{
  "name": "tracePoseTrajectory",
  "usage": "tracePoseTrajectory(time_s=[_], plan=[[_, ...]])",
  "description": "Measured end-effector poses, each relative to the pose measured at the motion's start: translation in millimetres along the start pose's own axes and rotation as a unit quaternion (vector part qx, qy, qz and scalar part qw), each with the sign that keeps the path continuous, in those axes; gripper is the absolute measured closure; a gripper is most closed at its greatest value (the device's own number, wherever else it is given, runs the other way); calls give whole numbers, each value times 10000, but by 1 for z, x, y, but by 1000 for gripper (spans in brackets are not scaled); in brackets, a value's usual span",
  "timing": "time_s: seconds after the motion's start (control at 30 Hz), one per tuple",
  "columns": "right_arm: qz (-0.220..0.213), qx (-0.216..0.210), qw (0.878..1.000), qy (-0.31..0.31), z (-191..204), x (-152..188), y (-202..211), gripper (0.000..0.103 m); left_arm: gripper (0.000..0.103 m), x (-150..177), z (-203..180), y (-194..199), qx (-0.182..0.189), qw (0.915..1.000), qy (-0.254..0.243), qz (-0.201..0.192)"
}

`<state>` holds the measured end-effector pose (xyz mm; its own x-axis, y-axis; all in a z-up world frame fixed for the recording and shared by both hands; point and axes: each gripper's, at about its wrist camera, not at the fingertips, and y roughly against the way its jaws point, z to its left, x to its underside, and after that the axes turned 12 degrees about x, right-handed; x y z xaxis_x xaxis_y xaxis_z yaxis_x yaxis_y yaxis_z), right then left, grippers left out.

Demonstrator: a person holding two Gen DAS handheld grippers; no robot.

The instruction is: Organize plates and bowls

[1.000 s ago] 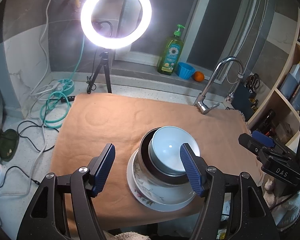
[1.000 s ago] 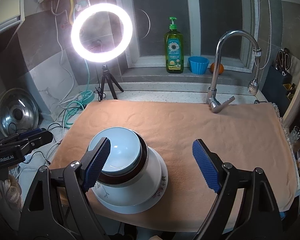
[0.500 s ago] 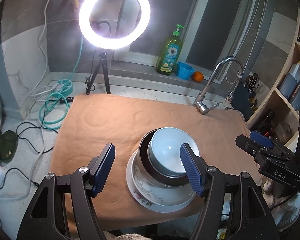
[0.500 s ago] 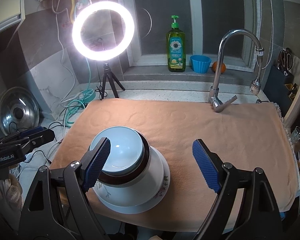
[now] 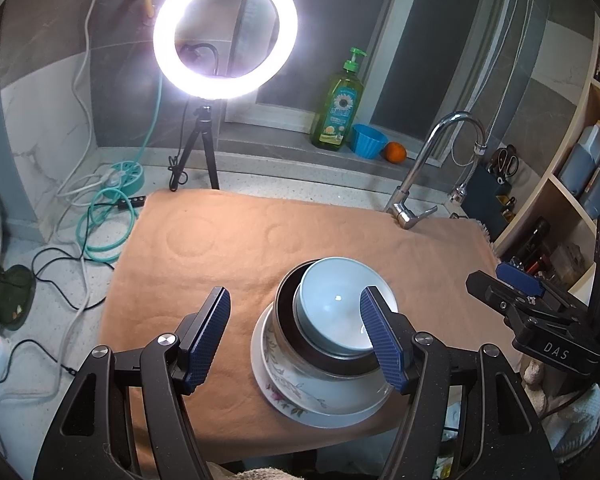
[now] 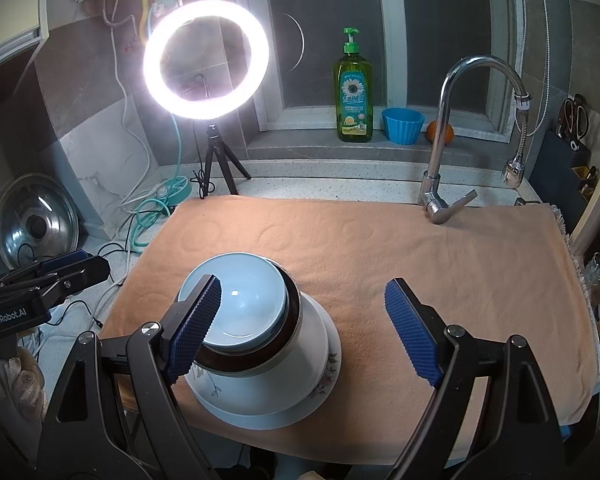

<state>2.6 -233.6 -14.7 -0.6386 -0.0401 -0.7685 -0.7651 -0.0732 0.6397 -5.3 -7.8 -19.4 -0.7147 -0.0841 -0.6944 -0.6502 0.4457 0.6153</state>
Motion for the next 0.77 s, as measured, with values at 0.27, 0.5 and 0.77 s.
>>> tracePoseTrajectory(time_s=[0.27,0.5,0.77], plan=[[19,-6,10000,-1,0,1,-3,17,36,-2,-1,-3,-8,10000,-22,27],[58,-28,10000,-1,1,3,-9,17,36,-2,-1,-4,-5,10000,-25,27],[98,-42,9999,17,0,3,-15,17,36,-6,2,-9,-17,10000,-76,-42]])
